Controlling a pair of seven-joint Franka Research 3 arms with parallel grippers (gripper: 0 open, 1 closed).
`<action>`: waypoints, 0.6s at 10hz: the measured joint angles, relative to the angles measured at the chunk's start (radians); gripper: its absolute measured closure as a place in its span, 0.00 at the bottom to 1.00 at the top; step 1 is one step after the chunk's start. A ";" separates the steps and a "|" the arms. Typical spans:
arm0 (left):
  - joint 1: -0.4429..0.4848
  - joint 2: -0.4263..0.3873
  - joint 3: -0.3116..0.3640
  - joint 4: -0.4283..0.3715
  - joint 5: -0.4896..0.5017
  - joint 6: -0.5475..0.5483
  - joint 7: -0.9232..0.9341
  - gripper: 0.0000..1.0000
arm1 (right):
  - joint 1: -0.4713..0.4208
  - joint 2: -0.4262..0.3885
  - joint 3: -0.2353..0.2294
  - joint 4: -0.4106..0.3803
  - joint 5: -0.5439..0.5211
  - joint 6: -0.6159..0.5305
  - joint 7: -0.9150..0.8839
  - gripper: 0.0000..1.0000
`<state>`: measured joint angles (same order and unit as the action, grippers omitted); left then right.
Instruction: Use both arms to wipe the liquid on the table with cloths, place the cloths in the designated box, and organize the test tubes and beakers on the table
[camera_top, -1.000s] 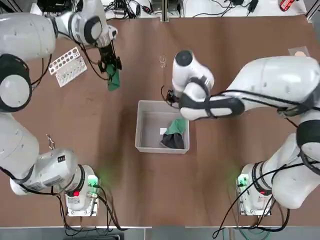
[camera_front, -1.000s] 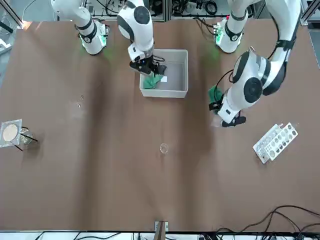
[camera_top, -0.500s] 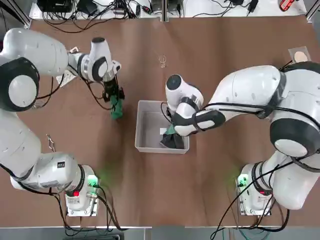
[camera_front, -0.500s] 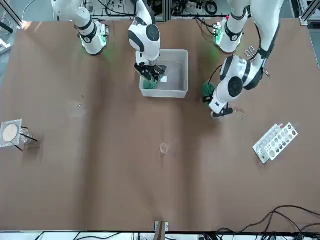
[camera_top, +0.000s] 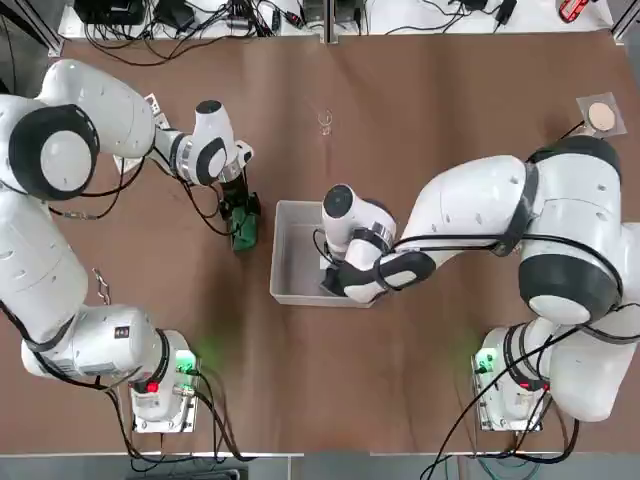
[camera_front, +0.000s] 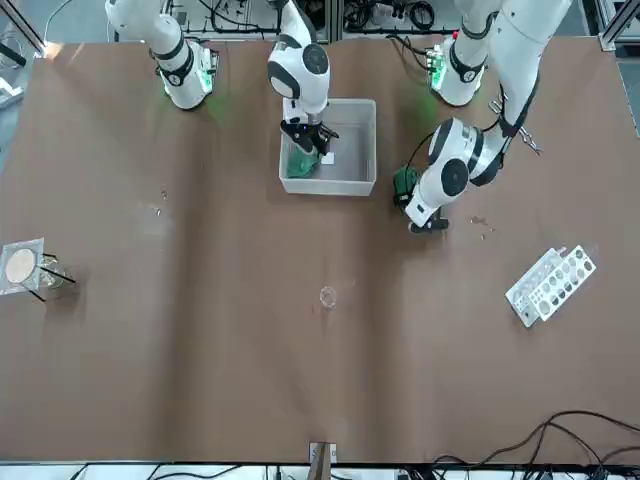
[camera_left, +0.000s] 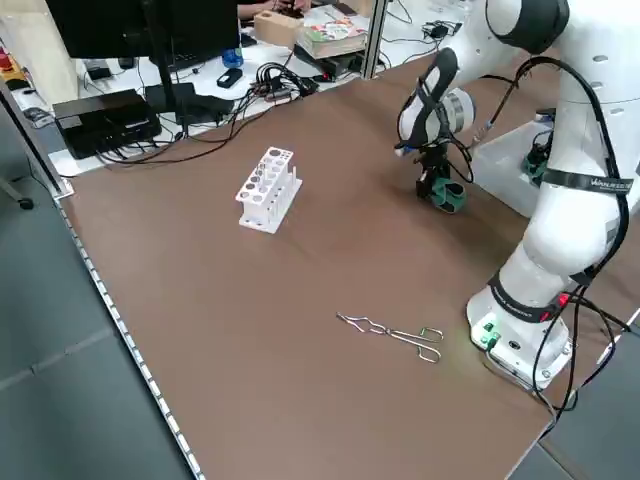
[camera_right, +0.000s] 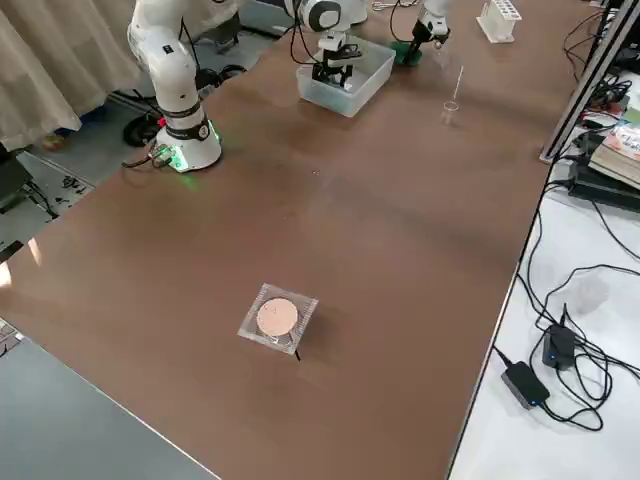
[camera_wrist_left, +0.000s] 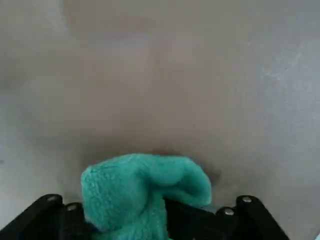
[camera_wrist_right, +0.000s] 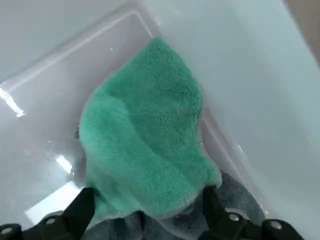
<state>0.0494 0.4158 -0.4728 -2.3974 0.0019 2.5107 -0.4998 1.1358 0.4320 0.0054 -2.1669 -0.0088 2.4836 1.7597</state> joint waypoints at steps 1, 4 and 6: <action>0.000 0.001 0.000 0.001 0.006 -0.002 0.000 0.88 | 0.000 0.001 -0.005 0.001 -0.001 0.000 -0.015 0.12; -0.001 0.002 0.002 -0.002 0.043 -0.010 0.000 0.88 | -0.018 0.001 -0.018 0.017 -0.002 -0.015 -0.128 0.60; -0.001 -0.010 0.049 -0.002 0.094 -0.098 0.000 0.89 | -0.038 0.001 -0.020 0.051 -0.002 -0.118 -0.148 0.89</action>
<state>0.0481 0.4054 -0.4241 -2.3991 0.0963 2.4128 -0.4996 1.0983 0.4326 -0.0149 -2.1158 -0.0106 2.3657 1.6116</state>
